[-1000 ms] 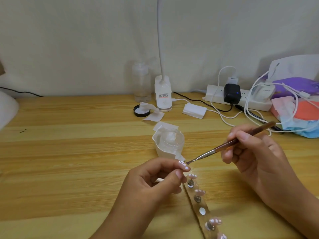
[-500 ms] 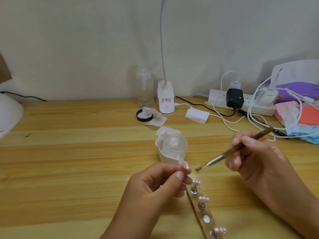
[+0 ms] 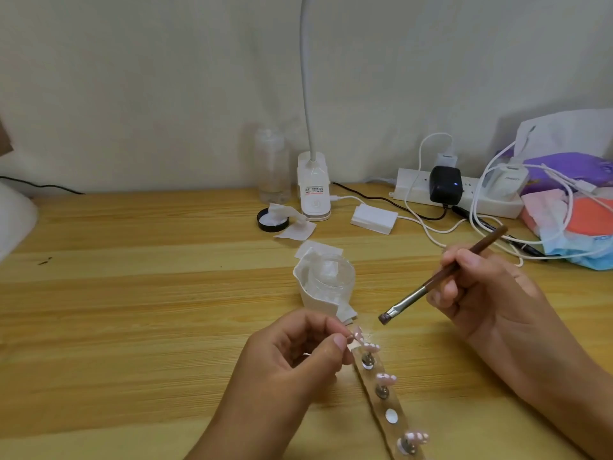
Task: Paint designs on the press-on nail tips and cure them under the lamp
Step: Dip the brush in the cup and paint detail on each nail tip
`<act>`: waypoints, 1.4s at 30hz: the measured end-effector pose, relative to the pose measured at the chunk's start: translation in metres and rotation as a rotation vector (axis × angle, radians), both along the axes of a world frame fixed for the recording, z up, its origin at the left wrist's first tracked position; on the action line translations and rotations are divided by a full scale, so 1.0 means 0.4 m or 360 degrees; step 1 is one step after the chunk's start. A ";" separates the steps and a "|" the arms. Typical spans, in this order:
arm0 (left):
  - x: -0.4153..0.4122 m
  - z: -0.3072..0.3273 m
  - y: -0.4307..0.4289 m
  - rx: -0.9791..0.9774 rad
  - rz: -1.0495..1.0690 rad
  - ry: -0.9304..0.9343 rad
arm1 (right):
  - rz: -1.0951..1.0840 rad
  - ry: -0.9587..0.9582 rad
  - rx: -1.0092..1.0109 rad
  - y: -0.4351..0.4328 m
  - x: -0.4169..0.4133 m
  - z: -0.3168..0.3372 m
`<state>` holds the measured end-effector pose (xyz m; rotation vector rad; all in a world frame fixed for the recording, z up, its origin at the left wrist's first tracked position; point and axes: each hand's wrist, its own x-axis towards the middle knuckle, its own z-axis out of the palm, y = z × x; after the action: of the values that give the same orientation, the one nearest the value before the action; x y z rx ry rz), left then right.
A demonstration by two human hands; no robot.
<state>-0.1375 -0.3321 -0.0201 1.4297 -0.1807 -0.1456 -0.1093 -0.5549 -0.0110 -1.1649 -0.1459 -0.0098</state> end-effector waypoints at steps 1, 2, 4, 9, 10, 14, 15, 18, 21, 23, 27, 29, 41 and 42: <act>0.000 -0.001 0.000 0.0004 0.0002 0.0003 | 0.0003 0.0001 -0.0028 0.003 -0.004 0.003; 0.000 -0.001 0.000 0.0005 -0.0001 0.0007 | 0.0013 -0.0002 -0.0049 0.004 -0.006 0.002; 0.000 0.000 0.000 0.0005 -0.0016 0.0013 | 0.0027 -0.0008 -0.0095 0.008 -0.010 0.002; 0.000 0.001 0.002 -0.0016 -0.0058 0.0021 | -0.0030 -0.0053 -0.0248 0.015 -0.018 0.002; 0.000 0.000 0.002 -0.0020 -0.0051 0.0024 | -0.0077 -0.0090 -0.0282 0.014 -0.017 -0.002; -0.002 0.000 0.000 -0.0016 -0.0050 0.0009 | -0.0235 -0.0195 -0.0261 0.013 -0.020 -0.004; -0.003 0.000 -0.001 -0.0006 -0.0052 0.0004 | -0.0245 -0.0183 -0.0210 0.013 -0.019 -0.002; -0.003 0.001 -0.002 0.0010 -0.0037 -0.0006 | -0.0184 -0.0127 -0.0134 0.009 -0.017 0.000; -0.003 0.003 -0.002 0.0032 -0.0036 -0.0001 | -0.0097 -0.0112 -0.0153 0.016 -0.020 0.008; -0.004 0.004 -0.001 0.0020 -0.0043 0.0012 | -0.0096 -0.0087 -0.0204 0.018 -0.020 0.003; -0.005 0.004 -0.001 0.0048 -0.0052 0.0004 | -0.0110 -0.0100 -0.0301 0.020 -0.020 -0.004; -0.005 0.002 0.000 0.0037 -0.0055 0.0003 | -0.0157 -0.0104 -0.0306 0.019 -0.019 -0.007; -0.011 0.006 -0.002 -0.0003 0.0000 -0.0098 | -0.0216 -0.0012 0.0067 0.003 0.001 -0.004; -0.011 0.006 -0.004 0.0013 -0.0014 -0.0088 | -0.0220 0.0000 0.0074 0.003 0.001 -0.003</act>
<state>-0.1420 -0.3335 -0.0179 1.4423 -0.2318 -0.1143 -0.1091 -0.5537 -0.0122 -1.1270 -0.0647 -0.1346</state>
